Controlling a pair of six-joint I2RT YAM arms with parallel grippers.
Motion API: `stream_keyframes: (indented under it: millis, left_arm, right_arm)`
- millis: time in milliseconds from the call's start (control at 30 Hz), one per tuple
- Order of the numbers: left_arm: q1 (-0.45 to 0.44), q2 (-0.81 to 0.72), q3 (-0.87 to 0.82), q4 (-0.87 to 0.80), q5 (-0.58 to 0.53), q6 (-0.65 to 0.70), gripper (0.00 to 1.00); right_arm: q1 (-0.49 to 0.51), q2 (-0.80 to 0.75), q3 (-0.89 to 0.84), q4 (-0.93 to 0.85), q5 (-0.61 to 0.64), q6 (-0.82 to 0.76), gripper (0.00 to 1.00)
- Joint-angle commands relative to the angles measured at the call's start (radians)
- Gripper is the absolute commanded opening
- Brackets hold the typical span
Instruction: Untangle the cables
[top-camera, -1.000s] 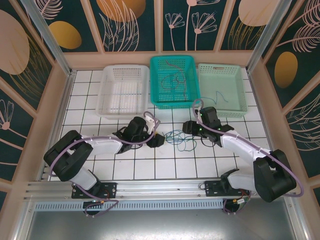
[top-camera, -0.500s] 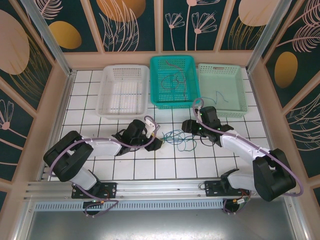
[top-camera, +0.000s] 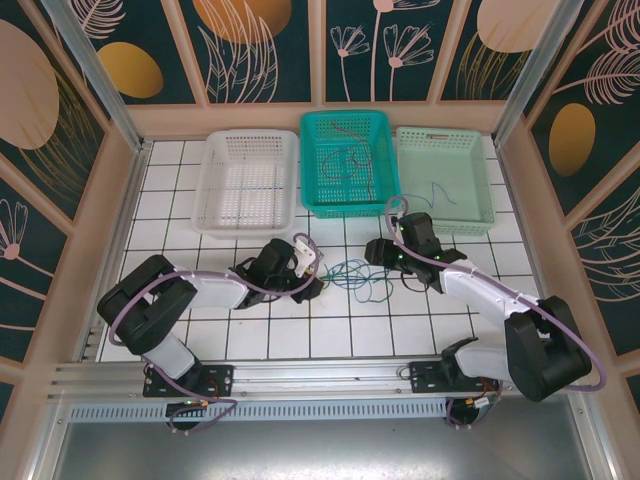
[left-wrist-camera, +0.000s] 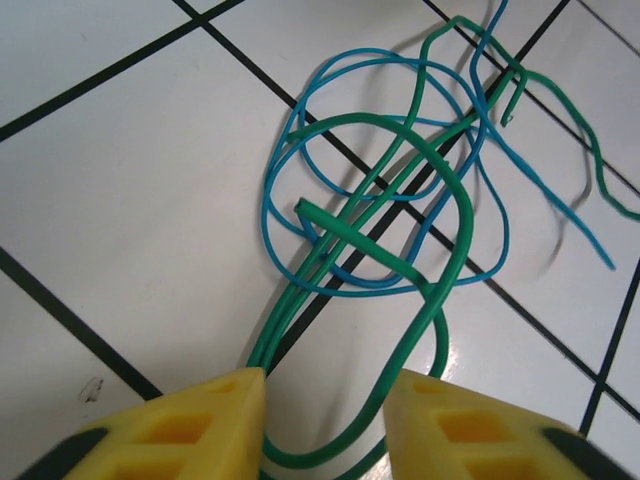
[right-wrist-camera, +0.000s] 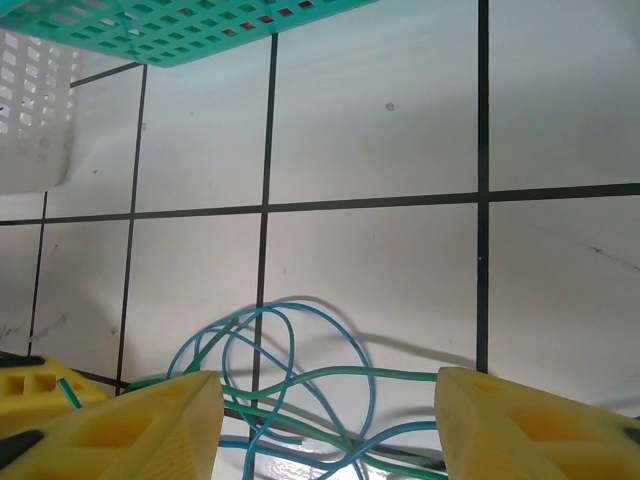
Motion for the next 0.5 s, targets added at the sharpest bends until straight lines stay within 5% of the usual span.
stream_keyframes:
  millis: [0,167,467]
  left_arm:
    - [-0.003,0.011,0.031,0.042,0.042,0.014,0.21]
    - [-0.003,-0.026,0.023,0.049,0.042,0.012,0.01]
    - [-0.003,-0.195,0.049,-0.003,-0.006,-0.011,0.0]
  right_arm:
    - [0.003,0.011,0.022,-0.001,0.028,-0.002,0.59]
    - [0.003,0.022,0.007,-0.013,0.043,0.003,0.59]
    - [0.01,0.068,-0.07,0.078,-0.045,0.013,0.61]
